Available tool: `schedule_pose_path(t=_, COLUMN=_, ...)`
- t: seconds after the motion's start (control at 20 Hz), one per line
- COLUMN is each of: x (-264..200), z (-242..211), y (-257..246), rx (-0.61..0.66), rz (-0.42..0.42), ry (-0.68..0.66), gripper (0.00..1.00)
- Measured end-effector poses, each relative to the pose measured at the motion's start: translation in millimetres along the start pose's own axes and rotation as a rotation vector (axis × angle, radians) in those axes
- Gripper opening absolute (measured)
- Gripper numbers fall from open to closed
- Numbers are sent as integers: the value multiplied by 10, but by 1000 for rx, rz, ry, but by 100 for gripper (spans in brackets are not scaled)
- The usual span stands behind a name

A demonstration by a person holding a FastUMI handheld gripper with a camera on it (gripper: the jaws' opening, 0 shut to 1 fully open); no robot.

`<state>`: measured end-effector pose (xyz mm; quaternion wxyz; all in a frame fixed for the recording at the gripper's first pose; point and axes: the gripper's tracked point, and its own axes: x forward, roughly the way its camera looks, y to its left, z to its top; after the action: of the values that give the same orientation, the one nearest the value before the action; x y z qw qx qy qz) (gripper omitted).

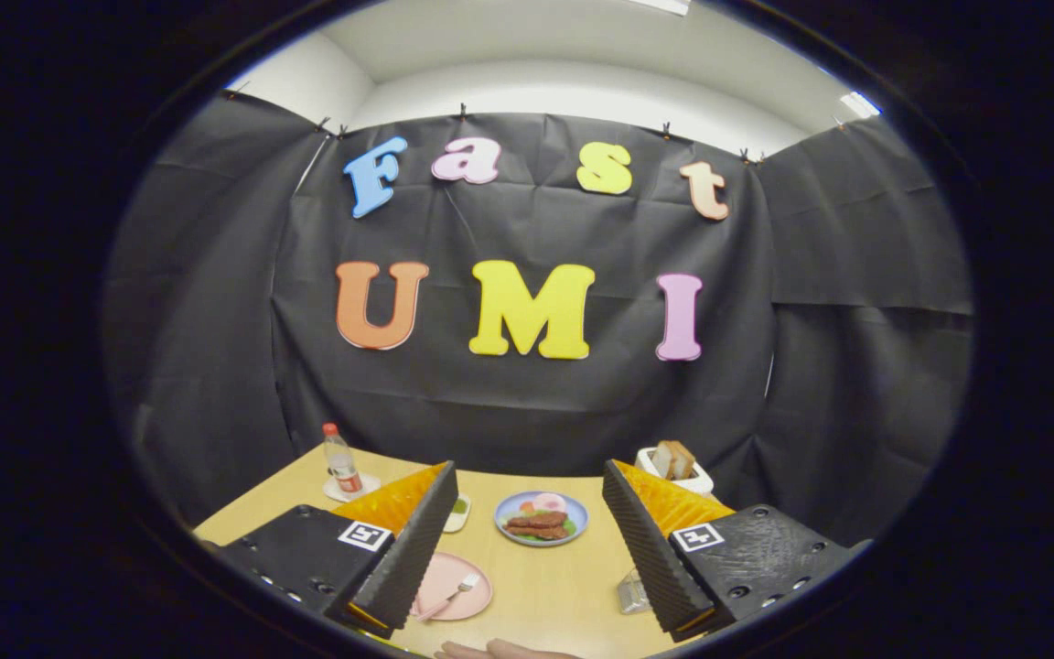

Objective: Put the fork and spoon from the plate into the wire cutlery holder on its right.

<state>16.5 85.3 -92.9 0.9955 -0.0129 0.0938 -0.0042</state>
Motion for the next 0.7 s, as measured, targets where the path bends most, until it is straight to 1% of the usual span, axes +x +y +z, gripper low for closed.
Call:
schedule_pose_path(t=0.2, x=219, z=-466, y=129, rx=-30, rz=6, ry=67, gripper=95)
schedule_pose_path(t=0.5, x=572, z=-1550, y=557, rx=-33, rz=44, ry=268, gripper=96)
schedule_pose_path(t=0.7, x=721, z=-2244, y=879, rx=-40, rz=70, ry=408, gripper=96)
